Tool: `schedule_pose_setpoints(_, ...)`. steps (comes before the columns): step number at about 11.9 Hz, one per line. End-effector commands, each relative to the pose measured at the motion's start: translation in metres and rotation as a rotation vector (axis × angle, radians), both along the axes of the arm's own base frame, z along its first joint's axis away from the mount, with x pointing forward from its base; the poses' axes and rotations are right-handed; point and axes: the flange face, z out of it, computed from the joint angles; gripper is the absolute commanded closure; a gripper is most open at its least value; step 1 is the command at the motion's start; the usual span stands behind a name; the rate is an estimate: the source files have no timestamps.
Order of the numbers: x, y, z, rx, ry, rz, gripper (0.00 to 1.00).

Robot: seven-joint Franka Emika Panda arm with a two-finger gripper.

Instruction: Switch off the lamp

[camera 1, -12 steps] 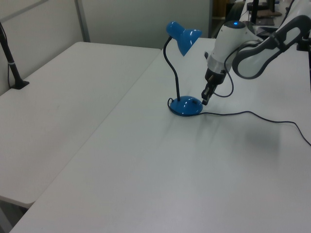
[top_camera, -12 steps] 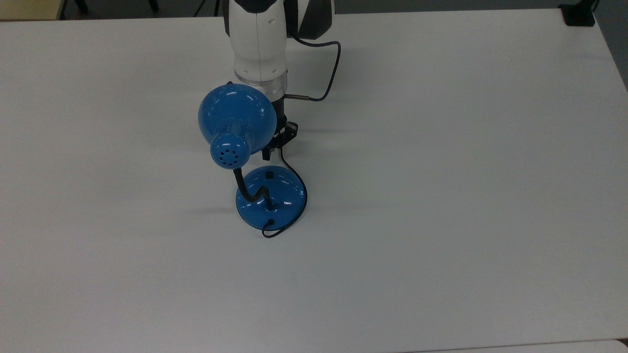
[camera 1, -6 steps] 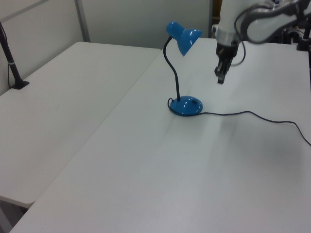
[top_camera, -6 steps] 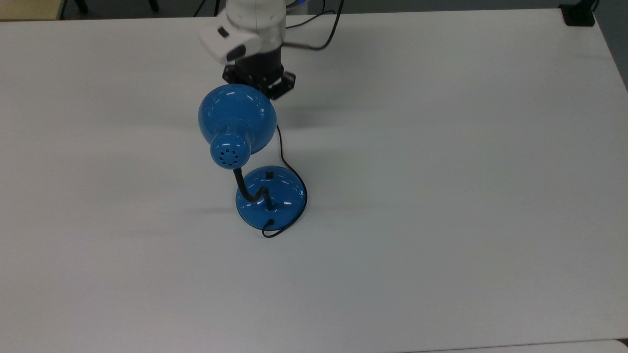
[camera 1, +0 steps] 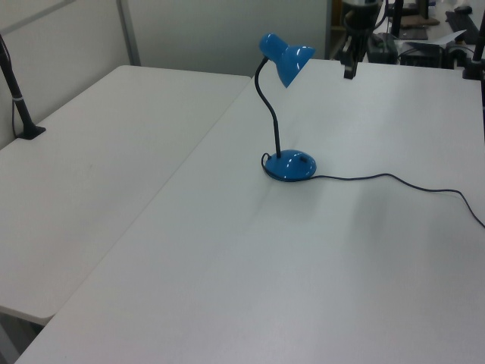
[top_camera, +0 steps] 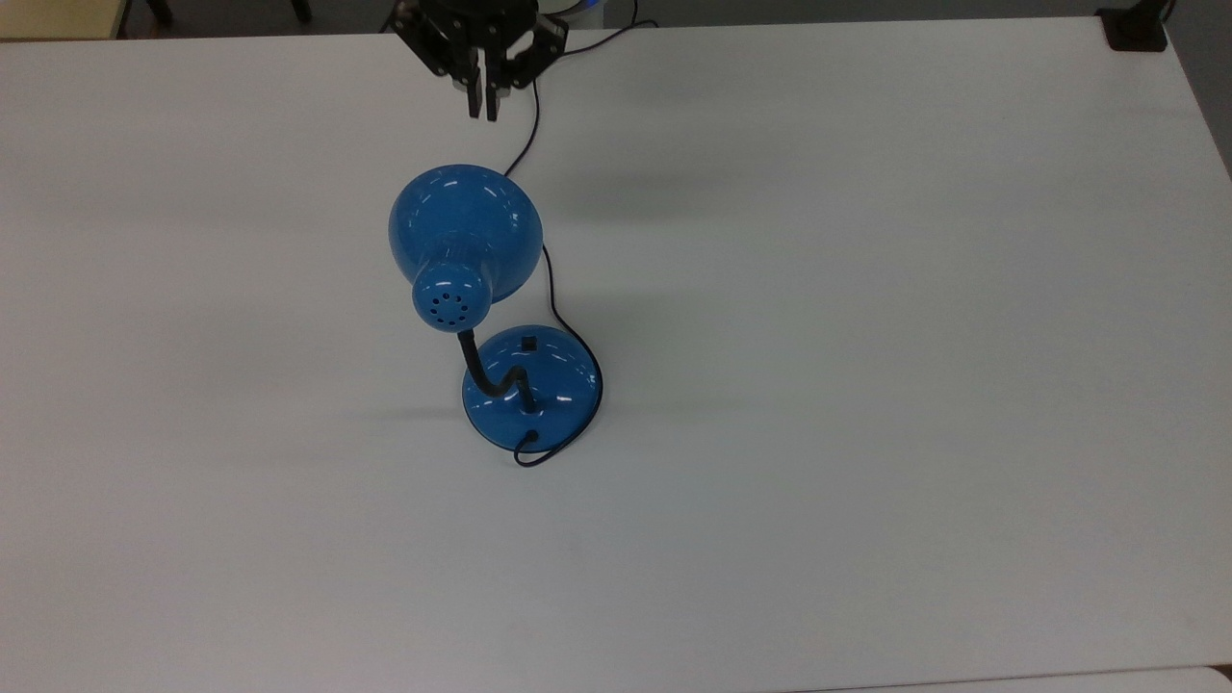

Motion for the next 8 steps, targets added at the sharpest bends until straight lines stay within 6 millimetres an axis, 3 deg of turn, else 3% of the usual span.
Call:
schedule_pose_setpoints(1, 0.0019, -0.0112, 0.0277, 0.014, 0.020, -0.002, 0.75)
schedule_pose_setpoints(2, 0.0017, -0.0130, 0.0276, 0.014, 0.022, -0.005, 0.65)
schedule_pose_setpoints(4, 0.0021, -0.0175, 0.0273, 0.013, 0.019, -0.011, 0.01)
schedule_pose_setpoints(8, 0.0015, -0.0178, 0.0273, 0.009, 0.020, -0.011, 0.00)
